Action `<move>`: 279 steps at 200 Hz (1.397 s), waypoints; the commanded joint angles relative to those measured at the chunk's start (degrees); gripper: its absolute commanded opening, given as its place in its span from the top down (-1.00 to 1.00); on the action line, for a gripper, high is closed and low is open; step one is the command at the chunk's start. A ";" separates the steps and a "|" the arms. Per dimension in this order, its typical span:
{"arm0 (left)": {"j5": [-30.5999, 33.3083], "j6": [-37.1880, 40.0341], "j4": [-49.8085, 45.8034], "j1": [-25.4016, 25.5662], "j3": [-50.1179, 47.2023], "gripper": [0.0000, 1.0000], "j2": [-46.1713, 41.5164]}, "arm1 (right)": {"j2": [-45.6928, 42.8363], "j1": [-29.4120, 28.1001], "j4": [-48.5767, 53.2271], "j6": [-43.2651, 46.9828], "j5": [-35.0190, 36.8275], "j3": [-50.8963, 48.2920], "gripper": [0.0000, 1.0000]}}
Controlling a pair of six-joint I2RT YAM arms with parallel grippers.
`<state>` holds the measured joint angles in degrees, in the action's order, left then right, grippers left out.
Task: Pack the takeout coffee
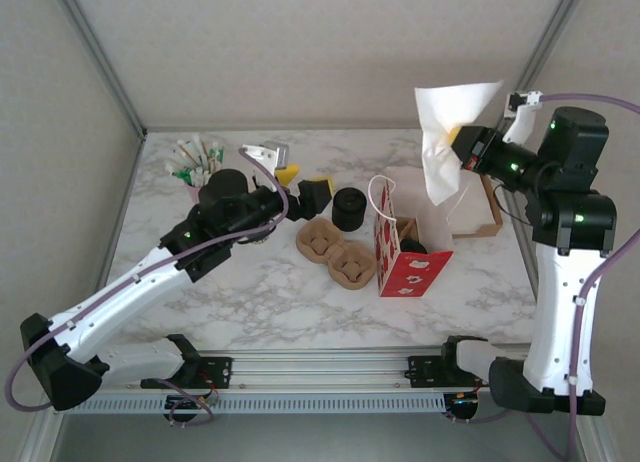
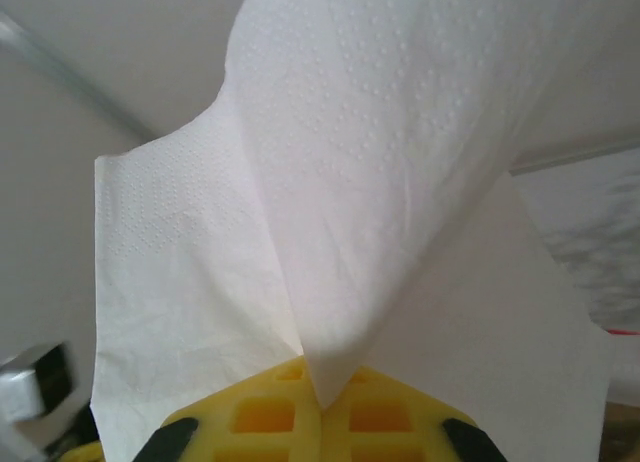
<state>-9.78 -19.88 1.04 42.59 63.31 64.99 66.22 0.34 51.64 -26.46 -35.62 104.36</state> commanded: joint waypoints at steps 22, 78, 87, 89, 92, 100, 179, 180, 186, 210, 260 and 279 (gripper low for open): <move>-5.43 -2.90 2.74 0.45 -3.40 -0.99 -2.85 | -4.92 -2.14 -5.88 -9.48 -14.60 -4.10 1.00; -7.97 -5.72 5.85 0.45 -4.33 -0.99 -1.68 | -5.83 -2.36 -4.85 -10.53 -17.03 -17.89 1.00; -8.22 -5.87 6.03 0.48 -4.26 -0.98 -1.24 | -5.70 -2.36 -3.50 -9.18 -15.91 -18.67 1.00; -8.23 -5.89 6.02 0.43 -4.25 -0.98 -1.15 | -5.65 -2.36 -3.13 -8.82 -15.65 -18.75 1.00; -8.31 -6.02 6.07 0.47 -4.25 -0.98 -1.04 | -5.56 -2.36 -2.64 -8.33 -15.23 -18.90 1.00; -8.39 -6.13 6.07 0.47 -4.16 -0.98 -0.75 | -5.27 -2.34 -1.70 -7.58 -14.92 -19.60 1.00; -11.07 -7.14 5.82 0.48 -2.96 -0.87 3.62 | -3.55 -2.36 4.78 -1.20 -9.20 -21.49 1.00; -11.19 -7.16 5.77 0.48 -2.94 -0.87 3.68 | -3.55 -2.36 4.83 -1.17 -9.16 -21.48 1.00; -11.49 -7.26 5.82 0.48 -2.78 -0.85 4.02 | -3.38 -2.36 4.99 -0.89 -8.85 -21.77 1.00; -12.43 -7.37 5.72 0.61 -2.15 -0.79 5.26 | -3.08 -2.36 5.92 0.82 -7.73 -22.37 1.00; -14.23 -7.77 6.59 2.04 -0.26 -0.63 9.07 | -1.53 -2.36 9.29 4.95 -4.56 -22.84 1.00; -14.75 -7.77 6.96 3.06 0.70 -0.54 10.44 | -0.86 -2.36 10.60 6.20 -2.21 -22.77 1.00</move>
<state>-22.17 -27.27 5.52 44.23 61.32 74.15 64.99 -1.76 59.40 -23.49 -41.21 82.06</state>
